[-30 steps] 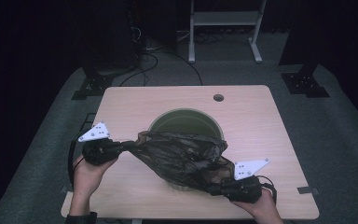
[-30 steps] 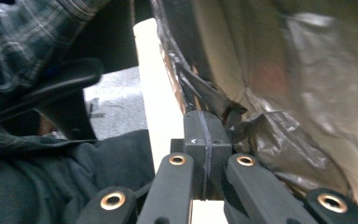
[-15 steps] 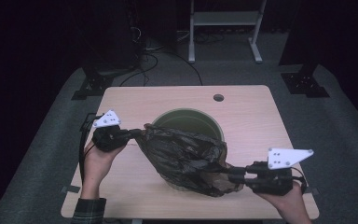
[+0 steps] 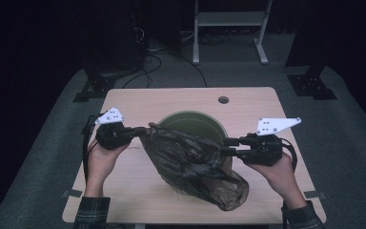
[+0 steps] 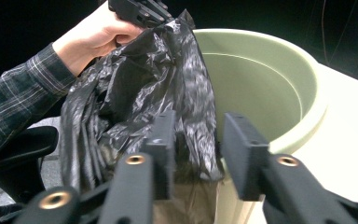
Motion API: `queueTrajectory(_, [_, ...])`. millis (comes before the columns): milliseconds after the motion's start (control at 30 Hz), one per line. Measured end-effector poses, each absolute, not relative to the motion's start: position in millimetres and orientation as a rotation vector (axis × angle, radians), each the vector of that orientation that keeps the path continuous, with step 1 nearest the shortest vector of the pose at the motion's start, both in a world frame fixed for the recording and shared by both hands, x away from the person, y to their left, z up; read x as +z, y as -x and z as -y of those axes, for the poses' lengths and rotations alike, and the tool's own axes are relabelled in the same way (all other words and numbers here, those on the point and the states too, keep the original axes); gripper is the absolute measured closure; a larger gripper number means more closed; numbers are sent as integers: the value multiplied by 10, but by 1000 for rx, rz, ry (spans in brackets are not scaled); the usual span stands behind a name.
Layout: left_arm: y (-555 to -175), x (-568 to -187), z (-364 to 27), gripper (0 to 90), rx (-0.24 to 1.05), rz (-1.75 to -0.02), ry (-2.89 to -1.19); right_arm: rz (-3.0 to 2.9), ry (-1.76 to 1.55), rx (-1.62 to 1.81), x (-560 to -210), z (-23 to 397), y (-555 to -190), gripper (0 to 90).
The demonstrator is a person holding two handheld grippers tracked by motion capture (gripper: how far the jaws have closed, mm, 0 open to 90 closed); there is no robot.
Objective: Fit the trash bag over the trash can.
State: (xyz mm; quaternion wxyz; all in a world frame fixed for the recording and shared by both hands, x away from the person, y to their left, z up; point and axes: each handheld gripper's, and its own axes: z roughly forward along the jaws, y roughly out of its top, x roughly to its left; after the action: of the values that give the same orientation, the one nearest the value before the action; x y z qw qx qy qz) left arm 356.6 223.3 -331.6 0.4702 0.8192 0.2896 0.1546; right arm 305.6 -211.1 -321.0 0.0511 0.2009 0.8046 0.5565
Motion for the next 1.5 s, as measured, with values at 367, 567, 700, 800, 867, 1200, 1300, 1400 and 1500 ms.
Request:
queueTrajectory(367, [-3622,-3302,-2187,898,388,-698,-2003,-2284,-693,1589,-3208,2169,-3337,900])
queueTrajectory(567, [-3708,-3319,-2148,898,394,-702,-2001,-2220,-792,1570,-3273,2201,-3672,900])
queueTrajectory(700, [-3775,-3338,-2132,899,395,-701,-2000,-2209,-840,1539,-3328,2176,-3847,900])
queueTrajectory(800, [-3824,-3374,-2119,899,384,-710,-1996,-2199,-883,1505,-3391,2168,-3964,900])
queueTrajectory(867, [-3854,-3406,-2107,899,381,-718,-2008,-2209,-912,1475,-3445,2166,-4032,900])
queueTrajectory(1200, [-3932,-3608,-2127,899,365,-772,-2070,-2257,-1044,1382,-3800,2245,-4206,900])
queueTrajectory(1300, [-3954,-3697,-2112,899,353,-787,-2097,-2277,-1054,1358,-3864,2245,-4207,900])
queueTrajectory(1400, [-3964,-3763,-2096,899,340,-796,-2112,-2288,-1071,1354,-3912,2254,-4207,900])
queueTrajectory(1500, [-3953,-3768,-2114,899,340,-797,-2113,-2284,-1085,1416,-3855,2319,-4159,716])
